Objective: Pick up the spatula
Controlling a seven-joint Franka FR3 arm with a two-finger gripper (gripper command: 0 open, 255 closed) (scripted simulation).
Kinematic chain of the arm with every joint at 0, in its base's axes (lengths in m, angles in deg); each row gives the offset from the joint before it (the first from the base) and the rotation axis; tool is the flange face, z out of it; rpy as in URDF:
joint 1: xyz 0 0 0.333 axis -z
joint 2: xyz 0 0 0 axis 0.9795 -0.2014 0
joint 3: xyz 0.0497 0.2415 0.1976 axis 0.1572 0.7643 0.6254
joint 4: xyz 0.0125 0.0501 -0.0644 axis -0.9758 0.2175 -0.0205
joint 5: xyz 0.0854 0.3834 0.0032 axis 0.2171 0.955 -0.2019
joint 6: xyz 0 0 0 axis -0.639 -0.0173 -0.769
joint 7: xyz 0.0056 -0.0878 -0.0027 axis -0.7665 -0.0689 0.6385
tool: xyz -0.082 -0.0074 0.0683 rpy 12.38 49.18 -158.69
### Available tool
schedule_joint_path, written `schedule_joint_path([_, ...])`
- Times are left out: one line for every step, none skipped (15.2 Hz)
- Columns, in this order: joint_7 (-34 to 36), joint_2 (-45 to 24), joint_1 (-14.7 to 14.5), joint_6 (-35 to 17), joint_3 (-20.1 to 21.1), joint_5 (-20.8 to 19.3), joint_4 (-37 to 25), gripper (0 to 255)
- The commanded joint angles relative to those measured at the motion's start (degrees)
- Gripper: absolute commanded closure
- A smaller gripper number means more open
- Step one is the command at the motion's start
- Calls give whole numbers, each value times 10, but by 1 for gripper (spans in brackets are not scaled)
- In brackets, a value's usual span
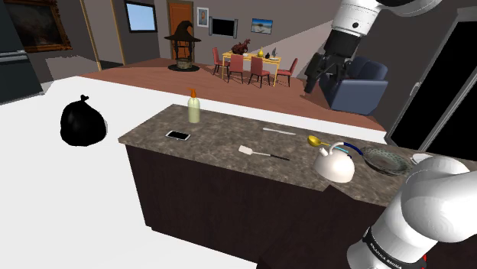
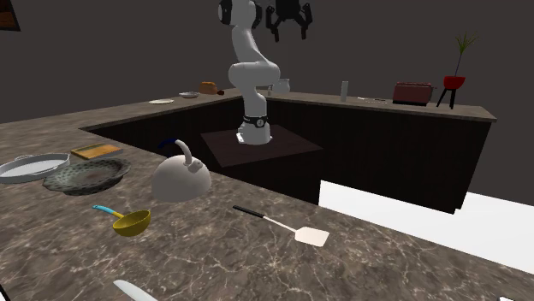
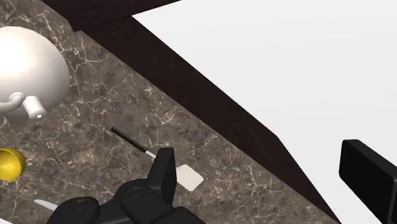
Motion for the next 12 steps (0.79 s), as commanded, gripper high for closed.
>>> schedule_joint_path([0,0,0,0,0,0,0,0])
schedule_joint_path([-17,-9,-1,-14,-8,-5,9,0])
schedule_joint_path([-33,-18,-2,-29,-16,-10,17,0])
schedule_joint_path([-50,-28,-4,-43,-24,-15,24,0])
schedule_joint_path([-66,-40,-5,-58,-32,-20,31,0])
schedule_joint_path([-82,-52,-6,-72,-41,-25,37,0])
schedule_joint_path([-99,-65,-7,-87,-49,-29,42,0])
schedule_joint_path([-115,-78,-8,-102,-57,-33,46,0])
schedule_joint_path([-131,-93,-10,-117,-65,-37,49,0])
schedule_joint_path([-147,-108,-11,-132,-72,-40,52,0])
schedule_joint_path([-164,-124,-12,-147,-80,-43,53,0])
schedule_joint_path([-180,-141,-14,-162,-88,-46,54,0])
